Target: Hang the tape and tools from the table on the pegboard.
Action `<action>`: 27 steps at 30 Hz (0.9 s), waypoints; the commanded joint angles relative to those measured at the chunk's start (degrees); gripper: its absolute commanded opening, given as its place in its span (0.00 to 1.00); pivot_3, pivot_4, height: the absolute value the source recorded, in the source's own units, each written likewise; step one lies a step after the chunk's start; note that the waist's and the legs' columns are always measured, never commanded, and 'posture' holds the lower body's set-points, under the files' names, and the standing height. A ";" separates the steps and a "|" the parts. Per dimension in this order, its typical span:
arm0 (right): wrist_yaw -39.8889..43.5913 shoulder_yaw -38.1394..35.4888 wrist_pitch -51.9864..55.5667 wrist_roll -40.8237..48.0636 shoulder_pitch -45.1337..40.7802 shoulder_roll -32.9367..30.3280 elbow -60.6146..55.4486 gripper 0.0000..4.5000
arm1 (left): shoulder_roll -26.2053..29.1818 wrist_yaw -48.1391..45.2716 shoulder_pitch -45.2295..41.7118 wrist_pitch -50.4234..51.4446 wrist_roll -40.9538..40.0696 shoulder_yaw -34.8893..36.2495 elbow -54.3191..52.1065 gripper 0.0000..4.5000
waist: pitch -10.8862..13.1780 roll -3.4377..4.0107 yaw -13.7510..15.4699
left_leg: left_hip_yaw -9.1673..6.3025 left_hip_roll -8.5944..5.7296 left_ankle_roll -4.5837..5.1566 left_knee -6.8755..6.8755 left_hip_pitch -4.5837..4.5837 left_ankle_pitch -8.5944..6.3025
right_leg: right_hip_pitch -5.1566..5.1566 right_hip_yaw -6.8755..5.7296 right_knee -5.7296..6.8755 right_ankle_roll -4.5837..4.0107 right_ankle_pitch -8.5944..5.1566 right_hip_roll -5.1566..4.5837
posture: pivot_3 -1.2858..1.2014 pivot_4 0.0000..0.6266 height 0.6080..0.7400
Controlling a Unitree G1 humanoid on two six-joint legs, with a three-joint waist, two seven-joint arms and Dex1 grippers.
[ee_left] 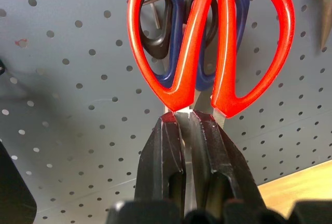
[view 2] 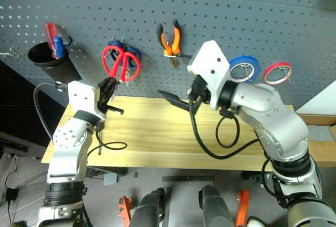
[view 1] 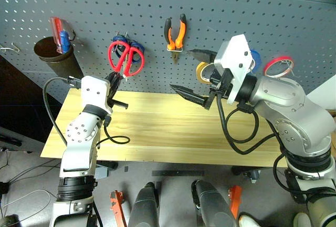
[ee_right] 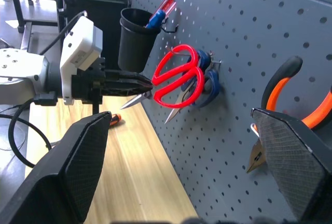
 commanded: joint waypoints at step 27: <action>0.20 3.28 0.01 -1.74 8.35 1.55 -1.69 1.00 | 0.60 0.07 9.92 10.53 0.34 -2.04 -2.16 0.96 | 0.00 0.00 0.00 | -0.02 0.01 0.00 0.02 0.01 0.00 | 0.01 -0.01 0.04 0.00 0.00 -0.01 | 0.47 0.43 1.00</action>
